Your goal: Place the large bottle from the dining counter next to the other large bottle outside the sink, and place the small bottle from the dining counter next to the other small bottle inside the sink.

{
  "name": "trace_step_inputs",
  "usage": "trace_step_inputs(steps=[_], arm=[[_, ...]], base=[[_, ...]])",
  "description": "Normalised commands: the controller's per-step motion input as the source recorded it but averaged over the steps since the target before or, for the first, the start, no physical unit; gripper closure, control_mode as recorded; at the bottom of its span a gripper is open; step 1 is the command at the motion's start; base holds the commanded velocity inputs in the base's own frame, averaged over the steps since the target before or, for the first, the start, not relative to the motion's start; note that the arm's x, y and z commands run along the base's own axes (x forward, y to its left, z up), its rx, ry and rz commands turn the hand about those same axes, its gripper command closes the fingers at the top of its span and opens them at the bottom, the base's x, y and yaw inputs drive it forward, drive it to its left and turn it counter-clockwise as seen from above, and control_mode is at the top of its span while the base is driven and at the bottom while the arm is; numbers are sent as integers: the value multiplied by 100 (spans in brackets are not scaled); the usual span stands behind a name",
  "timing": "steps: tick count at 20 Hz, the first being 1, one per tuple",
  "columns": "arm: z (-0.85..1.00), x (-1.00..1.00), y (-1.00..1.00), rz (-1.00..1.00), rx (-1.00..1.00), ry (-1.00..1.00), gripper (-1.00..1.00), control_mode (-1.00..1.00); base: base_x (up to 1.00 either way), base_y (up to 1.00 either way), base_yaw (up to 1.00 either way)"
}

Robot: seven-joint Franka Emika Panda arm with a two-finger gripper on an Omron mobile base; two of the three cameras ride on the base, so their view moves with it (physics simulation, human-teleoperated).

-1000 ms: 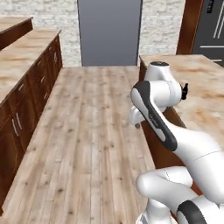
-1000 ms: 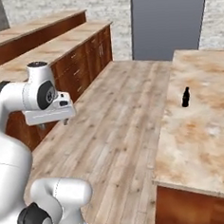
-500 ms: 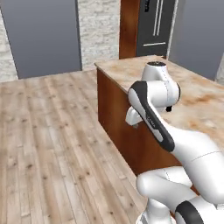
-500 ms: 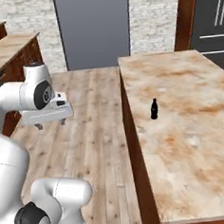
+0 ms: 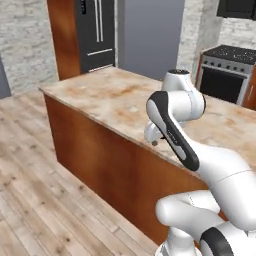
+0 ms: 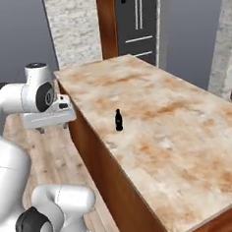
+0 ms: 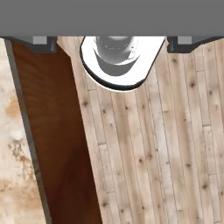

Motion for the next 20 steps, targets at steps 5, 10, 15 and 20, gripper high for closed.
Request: trace_step_inputs(steps=[5, 10, 15, 20], arm=[[0, 0, 0, 0, 0, 0, -100, 100], [0, 0, 0, 0, 0, 0, -100, 100], [0, 0, 0, 0, 0, 0, -100, 100], [0, 0, 0, 0, 0, 0, -100, 100]], base=[[-2, 47, -63], [-10, 58, -48], [5, 51, -51], [8, 58, -45]])
